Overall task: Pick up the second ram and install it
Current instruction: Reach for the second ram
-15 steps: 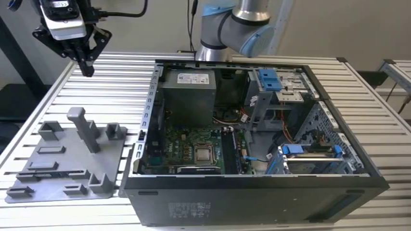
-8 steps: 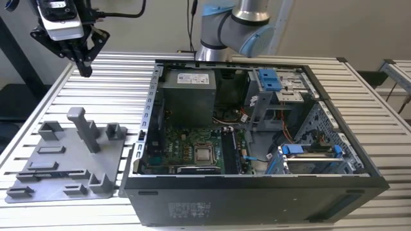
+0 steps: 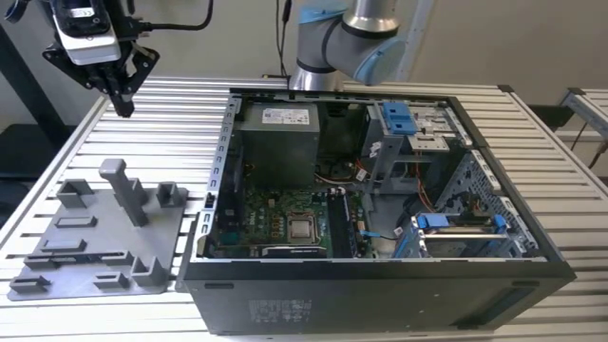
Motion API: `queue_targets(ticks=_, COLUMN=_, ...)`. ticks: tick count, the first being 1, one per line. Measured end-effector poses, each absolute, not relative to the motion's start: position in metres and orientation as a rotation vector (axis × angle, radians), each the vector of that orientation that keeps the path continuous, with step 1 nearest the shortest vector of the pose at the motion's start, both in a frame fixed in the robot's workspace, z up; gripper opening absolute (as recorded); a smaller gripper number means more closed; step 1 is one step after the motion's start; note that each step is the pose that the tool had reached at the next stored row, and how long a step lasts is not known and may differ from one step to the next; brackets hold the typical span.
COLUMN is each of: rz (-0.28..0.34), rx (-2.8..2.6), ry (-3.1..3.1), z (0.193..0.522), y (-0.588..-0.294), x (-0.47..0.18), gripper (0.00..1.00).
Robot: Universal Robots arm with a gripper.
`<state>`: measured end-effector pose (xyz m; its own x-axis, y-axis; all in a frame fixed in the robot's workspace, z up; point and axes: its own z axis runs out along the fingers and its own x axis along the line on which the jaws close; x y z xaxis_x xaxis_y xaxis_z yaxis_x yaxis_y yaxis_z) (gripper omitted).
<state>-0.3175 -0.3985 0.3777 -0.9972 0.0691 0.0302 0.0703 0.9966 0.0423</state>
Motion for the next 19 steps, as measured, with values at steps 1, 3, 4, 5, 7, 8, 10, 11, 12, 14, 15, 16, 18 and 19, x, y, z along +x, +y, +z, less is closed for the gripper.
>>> queue_targets(ticks=1, rz=-0.067, rx=-0.109, ry=-3.11, z=0.377, y=-0.399, x=-0.318, gripper=0.11)
queue_targets(ticks=3, rz=-0.067, rx=-0.109, ry=-3.11, z=0.376, y=-0.398, x=-0.32, gripper=0.11)
queue_targets(ticks=4, rz=-0.067, rx=-0.109, ry=-3.11, z=0.376, y=-0.398, x=-0.32, gripper=0.11)
queue_targets(ticks=5, rz=-0.067, rx=-0.109, ry=-3.11, z=0.376, y=-0.397, x=-0.321, gripper=0.11)
queue_targets(ticks=7, rz=-0.067, rx=-0.109, ry=-3.11, z=0.375, y=-0.397, x=-0.323, gripper=0.11)
queue_targets(ticks=8, rz=-0.067, rx=-0.108, ry=-3.11, z=0.375, y=-0.397, x=-0.325, gripper=0.11)
queue_targets(ticks=10, rz=-0.067, rx=-0.108, ry=-3.11, z=0.375, y=-0.397, x=-0.331, gripper=0.11)
queue_targets(ticks=11, rz=-0.067, rx=-0.109, ry=-3.11, z=0.375, y=-0.397, x=-0.334, gripper=0.11)
queue_targets(ticks=12, rz=-0.067, rx=-0.109, ry=-3.11, z=0.375, y=-0.396, x=-0.337, gripper=0.11)
queue_targets(ticks=14, rz=-0.067, rx=-0.109, ry=-3.11, z=0.375, y=-0.396, x=-0.341, gripper=0.11)
queue_targets(ticks=15, rz=-0.067, rx=-0.109, ry=-3.11, z=0.375, y=-0.396, x=-0.344, gripper=0.11)
queue_targets(ticks=16, rz=-0.067, rx=-0.109, ry=-3.11, z=0.375, y=-0.396, x=-0.346, gripper=0.11)
queue_targets(ticks=18, rz=-0.067, rx=-0.108, ry=-3.11, z=0.375, y=-0.396, x=-0.351, gripper=0.11)
queue_targets(ticks=19, rz=-0.067, rx=-0.109, ry=-3.11, z=0.375, y=-0.396, x=-0.353, gripper=0.11)
